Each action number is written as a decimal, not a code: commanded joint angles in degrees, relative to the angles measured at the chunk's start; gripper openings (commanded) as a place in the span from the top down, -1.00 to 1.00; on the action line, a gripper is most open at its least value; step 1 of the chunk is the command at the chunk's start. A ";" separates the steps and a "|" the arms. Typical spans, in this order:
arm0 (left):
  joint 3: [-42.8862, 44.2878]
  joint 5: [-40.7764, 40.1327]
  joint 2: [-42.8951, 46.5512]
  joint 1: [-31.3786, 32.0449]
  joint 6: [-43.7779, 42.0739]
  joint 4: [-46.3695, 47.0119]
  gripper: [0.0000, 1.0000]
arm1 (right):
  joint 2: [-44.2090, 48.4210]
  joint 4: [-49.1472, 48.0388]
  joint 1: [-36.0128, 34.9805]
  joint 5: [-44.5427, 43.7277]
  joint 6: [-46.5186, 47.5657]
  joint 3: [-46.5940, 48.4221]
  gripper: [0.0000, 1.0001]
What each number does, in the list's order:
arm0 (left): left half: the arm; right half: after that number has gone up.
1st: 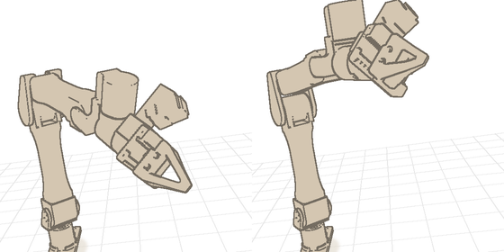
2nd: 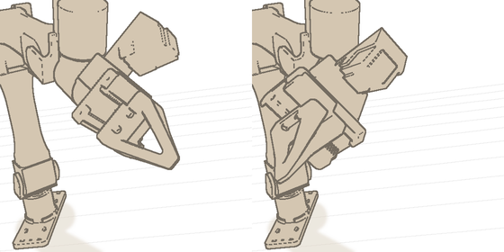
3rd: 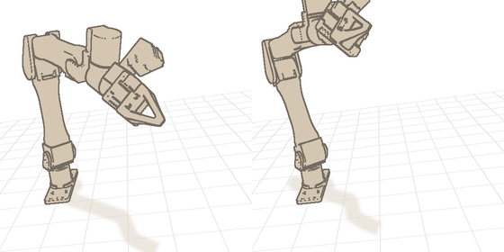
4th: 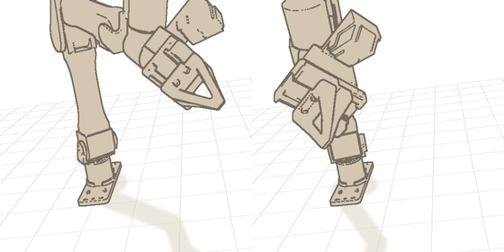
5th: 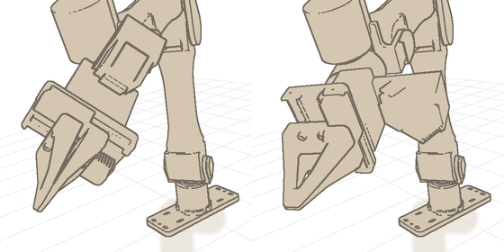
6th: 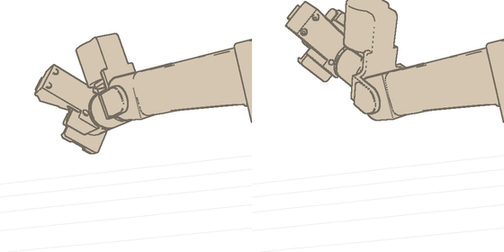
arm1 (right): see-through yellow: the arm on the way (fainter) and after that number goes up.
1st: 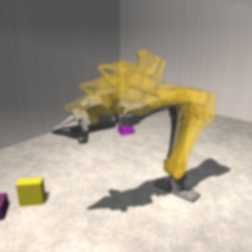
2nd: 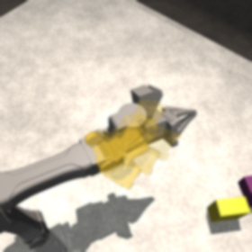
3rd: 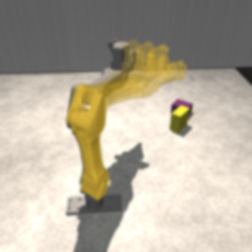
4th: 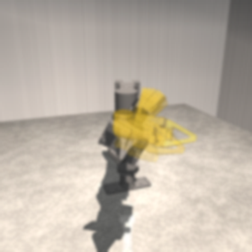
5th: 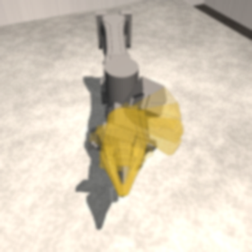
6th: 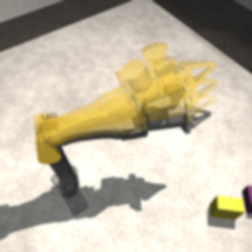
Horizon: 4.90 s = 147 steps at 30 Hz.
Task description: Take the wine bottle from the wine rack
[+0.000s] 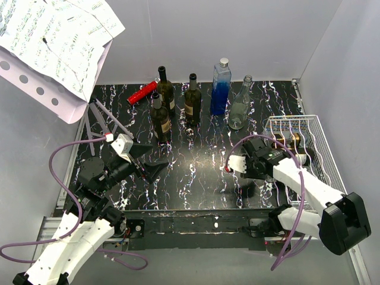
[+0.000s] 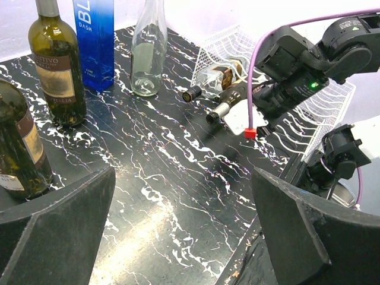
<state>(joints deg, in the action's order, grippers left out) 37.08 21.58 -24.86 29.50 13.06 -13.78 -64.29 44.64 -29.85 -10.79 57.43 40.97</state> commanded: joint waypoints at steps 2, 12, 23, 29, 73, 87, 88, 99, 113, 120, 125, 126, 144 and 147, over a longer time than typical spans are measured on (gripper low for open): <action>0.01 -0.93 -0.01 0.30 -0.58 -0.37 -0.96 | -1.18 1.67 -3.81 -0.47 -5.56 3.85 0.97; 0.10 -1.37 -0.01 0.30 -0.58 -0.55 -0.96 | -4.52 1.50 -9.53 -0.02 -9.09 4.55 0.97; 0.10 -1.72 -0.27 0.30 -0.67 -0.55 -0.96 | -7.77 2.47 -17.17 0.33 -14.44 7.81 0.97; 0.19 -2.25 -0.36 0.30 -0.67 -0.72 -0.96 | -11.29 3.52 -20.69 0.76 -17.44 10.79 0.97; 0.01 -14.38 5.88 0.30 -0.05 -3.27 -0.96 | -0.66 -32.49 -31.59 5.79 -52.76 24.69 0.97; -0.17 -25.09 9.39 0.30 -1.37 -4.15 -0.96 | -13.83 -51.67 -30.36 -6.08 -57.60 30.74 0.97; -0.08 -25.88 9.83 0.30 -1.37 -4.32 -0.96 | -15.15 -51.94 -29.49 -6.09 -57.60 31.88 0.97; -0.08 -28.09 11.41 0.30 -1.46 -4.59 -0.96 | -25.96 -59.58 -20.88 -7.15 -55.05 39.44 0.97; -0.25 -27.91 10.80 0.30 -1.72 -4.15 -0.96 | -32.65 -69.43 -17.18 -6.61 -56.81 41.21 0.97; -0.25 -27.91 10.54 0.30 -1.72 -4.15 -0.96 | -32.21 -70.49 -17.00 -8.55 -59.10 39.10 0.58; -0.25 -27.65 10.19 0.30 -1.72 -4.06 -0.96 | -30.37 -70.31 -17.00 -8.73 -59.10 37.34 0.10; -0.25 -27.56 10.10 0.30 -1.72 -3.97 -0.96 | -30.02 -70.05 -17.09 -8.64 -58.93 36.99 0.04; -0.43 -27.12 9.66 0.30 -1.81 -3.97 -0.96 | -16.06 -47.12 -16.65 -2.13 -47.16 36.65 -0.67; -0.25 -26.68 9.39 0.30 -1.81 -3.97 -0.96 | -10.61 -41.95 -16.47 0.06 -39.87 31.65 -0.71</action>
<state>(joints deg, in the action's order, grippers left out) 36.99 -5.50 -14.24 29.54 11.97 -17.80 -82.28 -4.67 -46.81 -14.33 8.05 76.14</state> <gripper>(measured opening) 0.981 0.852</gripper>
